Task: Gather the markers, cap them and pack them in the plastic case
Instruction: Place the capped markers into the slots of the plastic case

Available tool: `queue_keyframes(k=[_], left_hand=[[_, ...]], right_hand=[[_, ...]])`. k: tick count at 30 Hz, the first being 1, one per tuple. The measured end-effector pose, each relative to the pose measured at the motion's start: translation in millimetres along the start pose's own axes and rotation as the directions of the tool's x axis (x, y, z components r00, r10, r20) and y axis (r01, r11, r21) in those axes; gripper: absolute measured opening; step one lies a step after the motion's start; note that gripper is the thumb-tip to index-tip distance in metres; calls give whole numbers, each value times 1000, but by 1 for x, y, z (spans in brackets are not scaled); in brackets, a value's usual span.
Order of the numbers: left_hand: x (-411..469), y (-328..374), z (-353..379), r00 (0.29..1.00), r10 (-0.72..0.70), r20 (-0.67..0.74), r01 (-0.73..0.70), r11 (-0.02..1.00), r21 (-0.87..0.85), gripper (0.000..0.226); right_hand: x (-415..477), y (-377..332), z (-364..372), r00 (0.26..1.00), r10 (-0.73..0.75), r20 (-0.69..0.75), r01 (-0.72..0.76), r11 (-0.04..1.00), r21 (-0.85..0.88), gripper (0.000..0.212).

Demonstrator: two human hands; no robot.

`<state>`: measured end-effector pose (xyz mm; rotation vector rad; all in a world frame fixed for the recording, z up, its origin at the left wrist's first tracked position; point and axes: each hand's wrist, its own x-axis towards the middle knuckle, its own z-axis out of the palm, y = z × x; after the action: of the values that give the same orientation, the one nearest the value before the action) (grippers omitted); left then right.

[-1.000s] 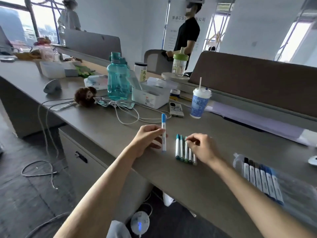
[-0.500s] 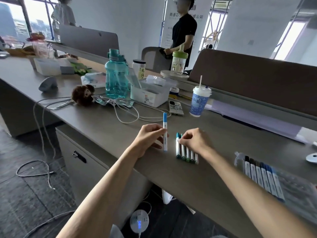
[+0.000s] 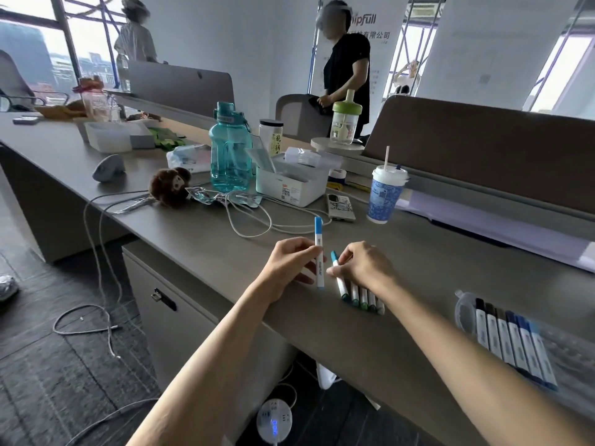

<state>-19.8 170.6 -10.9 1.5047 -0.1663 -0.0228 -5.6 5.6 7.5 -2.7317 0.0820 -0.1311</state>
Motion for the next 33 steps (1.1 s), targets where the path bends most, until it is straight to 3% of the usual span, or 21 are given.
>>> queue_keyframes(k=[13, 16, 19, 21, 25, 27, 30, 33], left_hand=[[0, 1, -2, 1000, -14, -10, 14, 1000, -19, 14], [1, 0, -5, 999, -23, -34, 20, 997, -73, 19], [1, 3, -6, 998, -33, -45, 29, 996, -80, 19], [0, 5, -5, 998, -42, -53, 38, 995, -88, 18], [-5, 8, -4, 997, -50, -59, 45, 996, -82, 16], [-13, 14, 9, 999, -32, -19, 31, 999, -19, 14], [-29, 27, 58, 989, 34, 143, -41, 998, 47, 12], [-42, 34, 123, 951, 58, 303, -88, 992, 86, 12]], right_hand=[[5, -2, 2, 1000, -4, -14, 2, 992, -123, 34], [5, 0, 3, 1000, 2, -28, 3, 984, 176, 38], [-3, 6, -3, 997, 9, -76, 41, 779, 626, 15], [-16, 15, -13, 991, 29, -132, 83, 644, 761, 11], [-58, 40, -49, 987, 42, -157, 121, 449, 885, 15], [-79, 59, -70, 984, 1, -177, 161, 408, 898, 15], [-105, 93, -94, 974, -57, -219, 221, 447, 866, 9], [-126, 127, -108, 963, -24, -268, 241, 519, 820, 13]])
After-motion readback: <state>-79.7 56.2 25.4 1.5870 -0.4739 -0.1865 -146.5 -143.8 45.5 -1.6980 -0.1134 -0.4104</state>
